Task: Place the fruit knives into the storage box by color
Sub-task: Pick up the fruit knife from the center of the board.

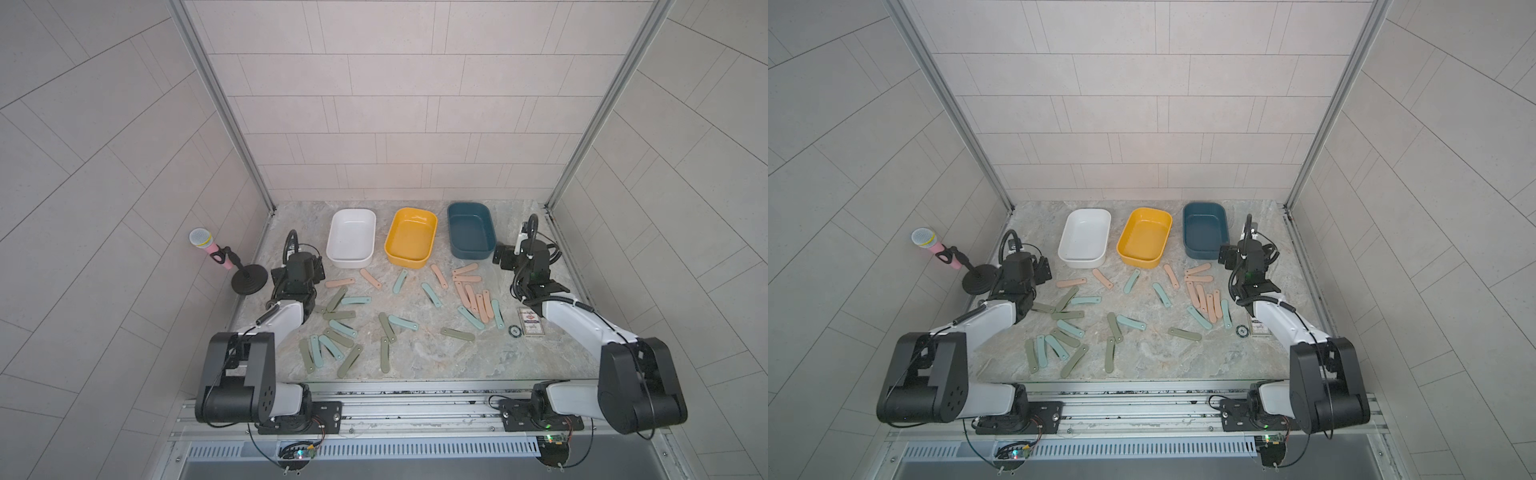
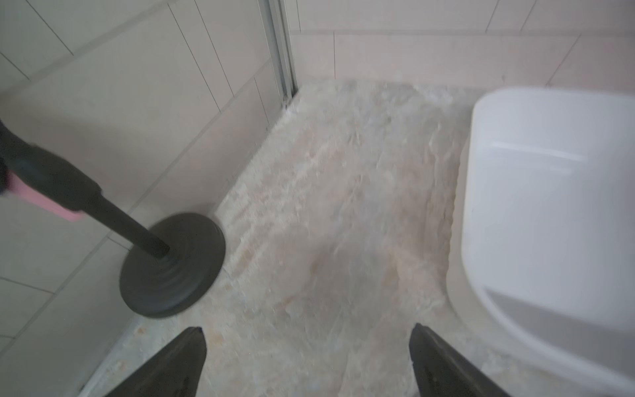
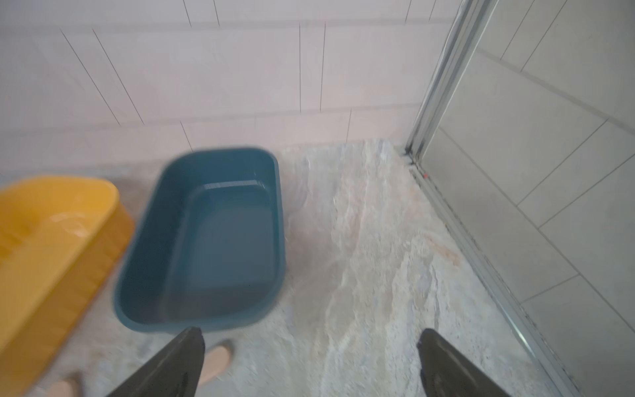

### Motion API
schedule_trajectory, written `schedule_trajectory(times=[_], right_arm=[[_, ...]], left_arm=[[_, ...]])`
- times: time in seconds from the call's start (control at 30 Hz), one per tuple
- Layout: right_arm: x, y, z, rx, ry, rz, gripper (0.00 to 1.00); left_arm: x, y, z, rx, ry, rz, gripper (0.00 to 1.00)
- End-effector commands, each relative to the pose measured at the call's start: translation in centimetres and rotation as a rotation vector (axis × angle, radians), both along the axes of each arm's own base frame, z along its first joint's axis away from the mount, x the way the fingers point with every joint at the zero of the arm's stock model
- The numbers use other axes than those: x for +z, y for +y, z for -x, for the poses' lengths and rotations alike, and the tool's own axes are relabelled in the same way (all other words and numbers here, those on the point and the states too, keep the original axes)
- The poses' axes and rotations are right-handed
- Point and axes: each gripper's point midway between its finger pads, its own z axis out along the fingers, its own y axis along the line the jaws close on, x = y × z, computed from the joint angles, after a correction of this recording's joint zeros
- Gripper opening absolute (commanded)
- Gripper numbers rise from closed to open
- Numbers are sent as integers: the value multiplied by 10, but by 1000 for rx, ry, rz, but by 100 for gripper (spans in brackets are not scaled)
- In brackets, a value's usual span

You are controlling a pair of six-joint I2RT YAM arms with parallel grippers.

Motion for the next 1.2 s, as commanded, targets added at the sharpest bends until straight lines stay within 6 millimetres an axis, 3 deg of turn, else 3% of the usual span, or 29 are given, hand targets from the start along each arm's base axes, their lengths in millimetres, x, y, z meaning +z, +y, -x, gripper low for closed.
schedule_trajectory(times=[0.0,0.17,0.23,0.3,0.4,0.6,0.83,1.17], right_arm=[[-46,19,38,-16,237,16,100],[-64,58,66,119,372,35,100],[-73,74,81,176,425,36,100],[-84,91,97,244,482,38,100],[-97,114,114,330,535,23,100],[-112,151,121,461,593,17,100],[-129,163,112,485,659,62,100],[-138,164,114,493,665,63,100]], left_arm=[[-7,3,29,116,168,43,100],[0,-6,46,181,235,199,100],[-4,-21,53,145,263,295,100],[-12,-42,60,65,324,368,100],[-28,-57,83,11,451,387,100],[-61,-87,119,-89,671,406,95],[-91,-107,110,-188,865,377,85],[-107,-107,84,-221,959,288,77]])
